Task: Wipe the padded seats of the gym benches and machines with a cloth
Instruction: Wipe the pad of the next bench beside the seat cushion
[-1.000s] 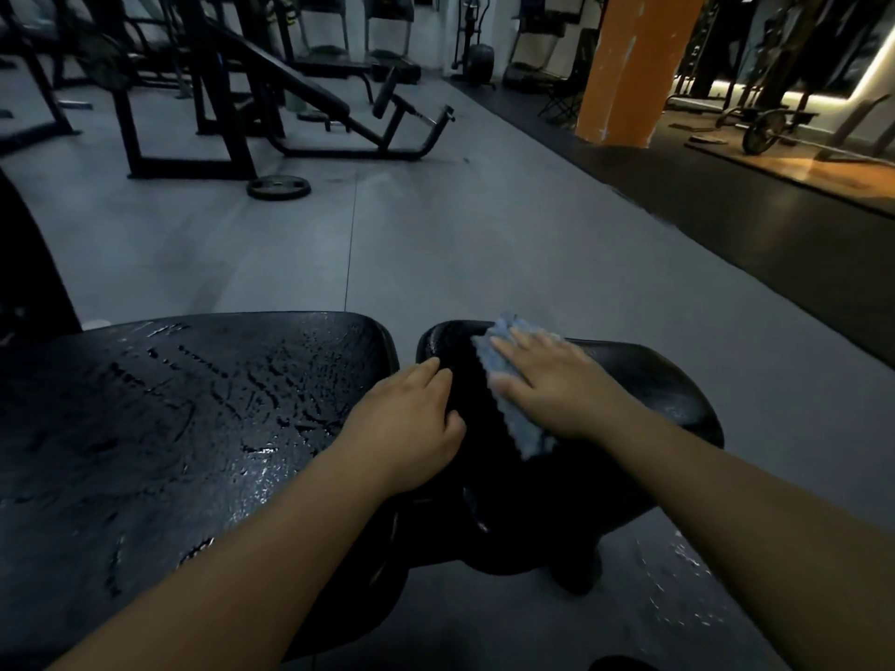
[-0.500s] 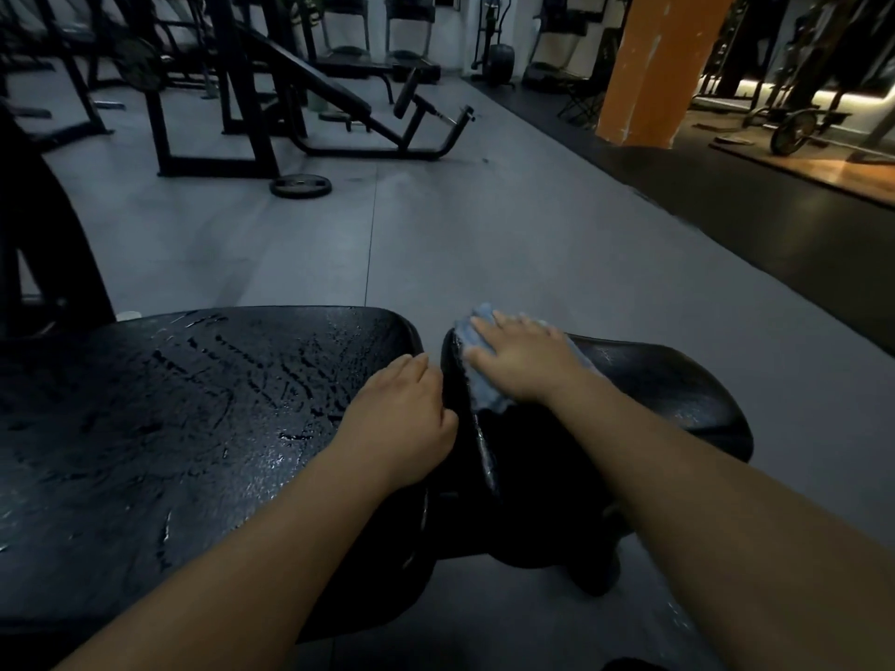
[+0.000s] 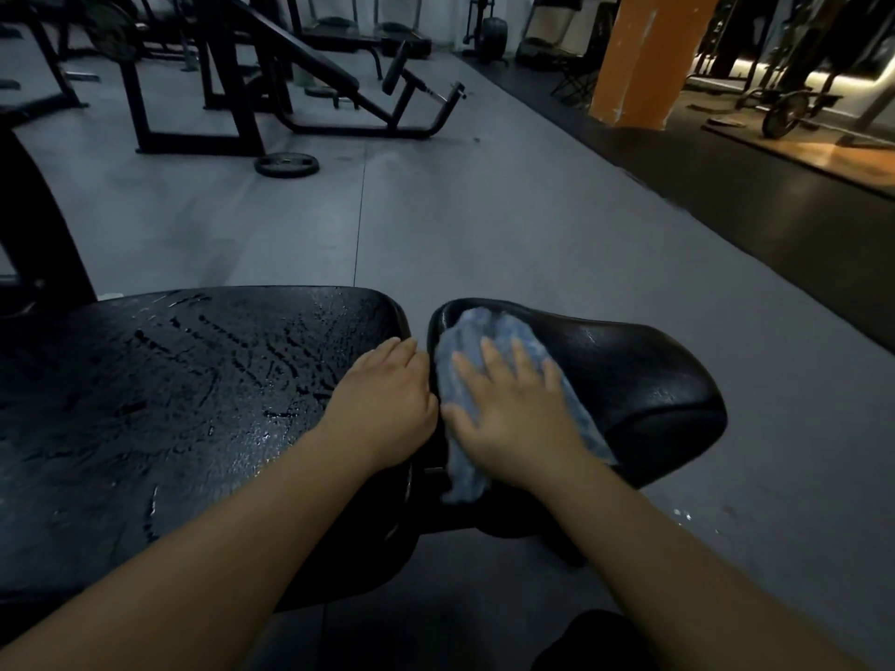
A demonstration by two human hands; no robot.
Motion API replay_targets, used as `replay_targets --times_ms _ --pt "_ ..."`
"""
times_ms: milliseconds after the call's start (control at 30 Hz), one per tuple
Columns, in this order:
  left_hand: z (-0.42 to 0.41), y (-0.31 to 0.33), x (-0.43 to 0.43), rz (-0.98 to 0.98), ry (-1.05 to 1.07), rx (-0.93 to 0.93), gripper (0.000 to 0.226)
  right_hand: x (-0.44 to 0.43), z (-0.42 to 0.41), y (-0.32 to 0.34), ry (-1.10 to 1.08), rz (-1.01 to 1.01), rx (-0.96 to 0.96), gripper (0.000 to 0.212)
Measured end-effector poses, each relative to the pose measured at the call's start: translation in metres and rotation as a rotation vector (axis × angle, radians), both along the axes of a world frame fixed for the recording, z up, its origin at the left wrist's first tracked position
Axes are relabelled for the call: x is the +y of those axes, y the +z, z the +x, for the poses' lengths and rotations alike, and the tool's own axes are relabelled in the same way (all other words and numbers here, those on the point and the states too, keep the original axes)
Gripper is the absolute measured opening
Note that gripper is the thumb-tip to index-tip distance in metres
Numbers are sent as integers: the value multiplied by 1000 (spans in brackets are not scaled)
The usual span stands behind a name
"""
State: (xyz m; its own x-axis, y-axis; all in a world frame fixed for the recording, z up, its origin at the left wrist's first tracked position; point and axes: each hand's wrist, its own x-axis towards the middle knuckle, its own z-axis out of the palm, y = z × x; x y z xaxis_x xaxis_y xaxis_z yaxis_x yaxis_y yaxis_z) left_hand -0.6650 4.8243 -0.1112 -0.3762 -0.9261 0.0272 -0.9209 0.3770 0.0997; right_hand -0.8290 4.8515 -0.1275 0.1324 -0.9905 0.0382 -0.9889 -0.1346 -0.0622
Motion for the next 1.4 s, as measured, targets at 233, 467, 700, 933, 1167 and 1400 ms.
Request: replay_targets --times_ms 233,467,700,933,1167,1400 --pt "7 0 8 -12 -23 16 62 50 -41 -7 -84 -147 -90 68" --pt "13 2 14 2 0 62 70 63 1 -15 96 -150 -46 67" --pt "31 8 21 -6 24 51 75 52 -18 -7 -91 -212 -199 65" --pt "42 3 18 21 60 30 78 54 32 -2 88 -191 -446 69" --pt "75 5 11 -2 46 36 60 47 95 11 155 -46 -732 64" --pt "101 3 14 28 97 81 73 52 76 2 349 14 -513 45"
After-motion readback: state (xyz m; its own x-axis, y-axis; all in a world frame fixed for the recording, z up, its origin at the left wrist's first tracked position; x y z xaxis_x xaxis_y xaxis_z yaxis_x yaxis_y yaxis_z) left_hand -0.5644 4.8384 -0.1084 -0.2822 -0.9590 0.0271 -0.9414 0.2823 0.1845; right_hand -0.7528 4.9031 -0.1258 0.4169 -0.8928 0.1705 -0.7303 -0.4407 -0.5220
